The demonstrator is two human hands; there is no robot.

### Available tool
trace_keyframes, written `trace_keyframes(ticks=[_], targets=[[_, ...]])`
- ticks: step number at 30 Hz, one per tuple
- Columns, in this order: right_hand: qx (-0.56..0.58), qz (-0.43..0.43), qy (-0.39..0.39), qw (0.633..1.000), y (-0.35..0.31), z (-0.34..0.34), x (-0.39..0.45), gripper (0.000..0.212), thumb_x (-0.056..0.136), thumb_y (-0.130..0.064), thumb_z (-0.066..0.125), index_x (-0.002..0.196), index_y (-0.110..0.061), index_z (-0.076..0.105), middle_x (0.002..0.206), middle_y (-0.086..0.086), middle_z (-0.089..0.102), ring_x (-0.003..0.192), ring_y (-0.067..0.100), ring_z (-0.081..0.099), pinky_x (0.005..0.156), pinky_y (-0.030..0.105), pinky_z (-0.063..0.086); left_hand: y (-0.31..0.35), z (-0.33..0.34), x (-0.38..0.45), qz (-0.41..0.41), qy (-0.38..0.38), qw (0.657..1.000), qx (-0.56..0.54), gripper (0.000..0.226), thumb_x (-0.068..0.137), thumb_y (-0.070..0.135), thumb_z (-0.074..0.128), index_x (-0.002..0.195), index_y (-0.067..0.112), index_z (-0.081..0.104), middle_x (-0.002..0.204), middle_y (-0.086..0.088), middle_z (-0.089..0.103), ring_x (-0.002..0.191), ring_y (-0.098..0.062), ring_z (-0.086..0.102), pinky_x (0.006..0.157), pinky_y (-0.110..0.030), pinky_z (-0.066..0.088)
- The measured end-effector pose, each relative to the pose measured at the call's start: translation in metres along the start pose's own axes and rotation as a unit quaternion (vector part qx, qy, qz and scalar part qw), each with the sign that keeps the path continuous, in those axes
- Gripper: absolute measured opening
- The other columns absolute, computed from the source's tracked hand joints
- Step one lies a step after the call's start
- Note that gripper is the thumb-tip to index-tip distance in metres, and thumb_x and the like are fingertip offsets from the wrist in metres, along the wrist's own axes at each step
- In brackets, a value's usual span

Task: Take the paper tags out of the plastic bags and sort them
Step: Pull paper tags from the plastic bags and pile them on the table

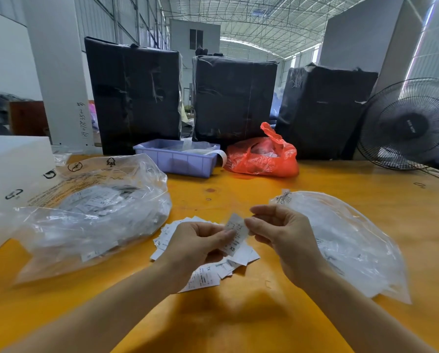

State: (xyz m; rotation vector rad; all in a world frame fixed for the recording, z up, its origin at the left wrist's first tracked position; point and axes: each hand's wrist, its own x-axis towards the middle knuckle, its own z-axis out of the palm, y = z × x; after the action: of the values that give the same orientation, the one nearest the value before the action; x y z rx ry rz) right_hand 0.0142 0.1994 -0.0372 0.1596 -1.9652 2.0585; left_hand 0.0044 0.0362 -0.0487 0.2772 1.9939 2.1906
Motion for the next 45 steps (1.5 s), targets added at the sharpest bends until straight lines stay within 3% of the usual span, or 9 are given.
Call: trace_keyframes(ticks=[7,11,15,18,22,29,34,38,45], targets=[[-0.068,-0.068,0.087,0.992,-0.009,-0.024,0.014,0.014,0.080,0.000,0.069,0.084,-0.013,0.069,0.074,0.004,0.070,0.068,0.016,0.068,0.063,0.027,0.055,0.023,-0.021,0.006,0.018,0.047,0.993,0.104,0.005,0.078,0.013,0.071,0.076,0.010,0.071,0.060,-0.001,0.070,0.045,-0.004,0.055,0.044,-0.015,0.042],[-0.422,-0.154,0.188,0.873,-0.013,-0.079,0.034,0.011,0.084,0.000,0.062,0.091,-0.003,0.070,0.083,0.015,0.071,0.080,0.031,0.068,0.078,0.044,0.055,0.052,-0.077,0.017,0.123,0.238,0.947,0.176,0.008,0.089,0.013,0.060,0.090,0.010,0.068,0.066,-0.003,0.066,0.057,-0.012,0.056,0.051,-0.021,0.045],[-0.608,0.010,0.100,0.787,0.003,-0.117,0.047,0.012,0.089,-0.011,0.060,0.093,-0.003,0.067,0.096,0.018,0.066,0.094,0.031,0.059,0.076,0.032,0.042,0.058,-0.150,0.025,0.152,0.380,0.846,0.341,0.015,0.089,0.013,0.062,0.091,0.000,0.070,0.067,-0.010,0.061,0.066,-0.027,0.057,0.068,-0.032,0.045],[-0.669,0.102,0.011,0.736,0.016,-0.121,0.049,0.046,0.088,-0.039,0.063,0.123,-0.009,0.056,0.126,0.009,0.057,0.116,0.024,0.050,0.089,0.029,0.038,0.044,-0.188,0.033,0.096,0.410,0.807,0.415,0.015,0.085,0.007,0.065,0.094,-0.002,0.070,0.090,-0.020,0.069,0.087,-0.040,0.062,0.078,-0.042,0.048],[-0.612,0.040,0.063,0.787,0.024,-0.119,0.048,0.022,0.077,-0.023,0.076,0.067,-0.014,0.059,0.075,0.003,0.060,0.080,0.023,0.054,0.063,0.029,0.031,0.025,-0.215,0.046,0.012,0.391,0.789,0.474,0.023,0.077,0.015,0.070,0.093,-0.001,0.068,0.088,-0.024,0.068,0.079,-0.042,0.062,0.073,-0.049,0.054],[-0.544,-0.018,0.144,0.827,0.021,-0.125,0.052,0.014,0.084,-0.003,0.062,0.077,0.004,0.072,0.087,0.013,0.072,0.089,0.028,0.063,0.073,0.031,0.045,0.014,-0.236,0.074,0.105,0.398,0.681,0.606,0.046,0.074,0.035,0.065,0.115,0.019,0.053,0.111,-0.019,0.054,0.095,-0.042,0.055,0.077,-0.055,0.052],[-0.515,-0.060,0.156,0.840,0.022,-0.126,0.055,0.022,0.085,-0.002,0.061,0.071,0.014,0.065,0.076,0.024,0.070,0.064,0.030,0.060,0.049,0.021,0.035,0.038,-0.160,0.044,0.215,0.425,0.651,0.591,0.048,0.070,0.009,0.077,0.115,0.003,0.059,0.112,-0.030,0.049,0.098,-0.052,0.048,0.078,-0.061,0.047],[-0.424,-0.095,0.178,0.883,0.016,-0.121,0.052,0.008,0.081,-0.004,0.067,0.076,-0.005,0.074,0.076,0.002,0.071,0.063,0.006,0.058,0.057,0.011,0.039,0.051,-0.111,0.025,0.267,0.380,0.693,0.551,0.042,0.073,-0.002,0.075,0.112,-0.010,0.062,0.113,-0.034,0.053,0.105,-0.051,0.050,0.088,-0.059,0.044],[-0.135,-0.076,0.205,0.966,-0.006,-0.101,0.044,0.012,0.075,-0.017,0.076,0.074,-0.012,0.065,0.078,0.012,0.070,0.072,0.022,0.064,0.073,0.034,0.054,0.049,-0.079,0.021,0.292,0.293,0.771,0.484,0.037,0.079,0.003,0.072,0.114,-0.002,0.063,0.121,-0.023,0.056,0.105,-0.033,0.054,0.087,-0.042,0.047]])
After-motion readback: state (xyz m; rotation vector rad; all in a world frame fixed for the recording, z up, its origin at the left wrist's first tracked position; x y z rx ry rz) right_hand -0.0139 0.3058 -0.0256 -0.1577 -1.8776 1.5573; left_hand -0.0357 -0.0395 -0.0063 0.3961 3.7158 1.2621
